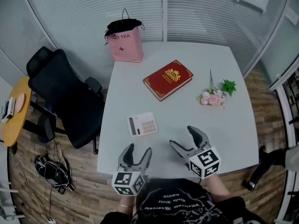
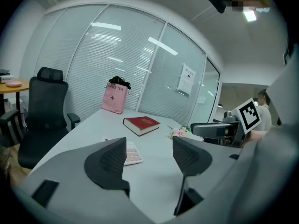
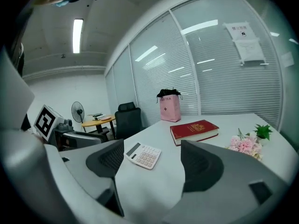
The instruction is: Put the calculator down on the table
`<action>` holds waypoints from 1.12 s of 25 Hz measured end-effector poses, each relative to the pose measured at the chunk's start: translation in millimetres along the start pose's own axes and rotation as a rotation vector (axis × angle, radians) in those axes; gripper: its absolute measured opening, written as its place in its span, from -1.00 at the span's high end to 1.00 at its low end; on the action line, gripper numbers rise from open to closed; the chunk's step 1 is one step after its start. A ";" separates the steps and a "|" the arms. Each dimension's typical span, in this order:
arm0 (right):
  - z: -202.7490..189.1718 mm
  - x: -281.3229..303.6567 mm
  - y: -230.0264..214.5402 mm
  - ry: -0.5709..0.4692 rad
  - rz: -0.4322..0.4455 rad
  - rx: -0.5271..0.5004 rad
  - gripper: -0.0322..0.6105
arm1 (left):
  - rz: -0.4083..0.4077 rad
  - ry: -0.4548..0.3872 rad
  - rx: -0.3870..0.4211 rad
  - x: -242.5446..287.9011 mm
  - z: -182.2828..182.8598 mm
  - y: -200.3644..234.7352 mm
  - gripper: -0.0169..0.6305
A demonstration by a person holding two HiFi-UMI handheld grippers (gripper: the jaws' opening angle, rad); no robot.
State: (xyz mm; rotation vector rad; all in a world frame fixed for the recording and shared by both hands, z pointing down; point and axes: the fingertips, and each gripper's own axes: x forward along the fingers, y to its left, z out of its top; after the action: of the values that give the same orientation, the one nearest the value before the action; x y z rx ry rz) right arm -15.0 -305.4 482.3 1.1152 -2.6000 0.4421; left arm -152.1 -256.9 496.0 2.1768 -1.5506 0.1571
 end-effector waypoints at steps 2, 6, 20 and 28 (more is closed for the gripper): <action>-3.7 -19.5 3.3 -0.019 -0.029 -0.014 -0.29 | -0.013 -0.008 -0.002 -10.7 -2.2 -12.4 -0.06; -17.9 -50.6 10.2 -0.031 -0.073 -0.022 -0.29 | -0.058 0.011 -0.025 -24.4 -16.1 -30.2 -0.06; -19.7 -71.0 37.9 -0.092 -0.040 -0.081 0.37 | -0.191 0.020 0.132 -32.3 -19.9 -76.8 0.22; -19.9 -73.9 49.8 -0.096 -0.026 -0.142 0.87 | -0.178 -0.012 0.136 -39.3 -16.9 -77.9 0.88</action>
State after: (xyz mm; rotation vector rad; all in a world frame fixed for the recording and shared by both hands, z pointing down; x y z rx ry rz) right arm 0.0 -217.0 465.0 1.1468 -2.6475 0.1987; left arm -91.8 -195.5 473.9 2.4131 -1.3796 0.1976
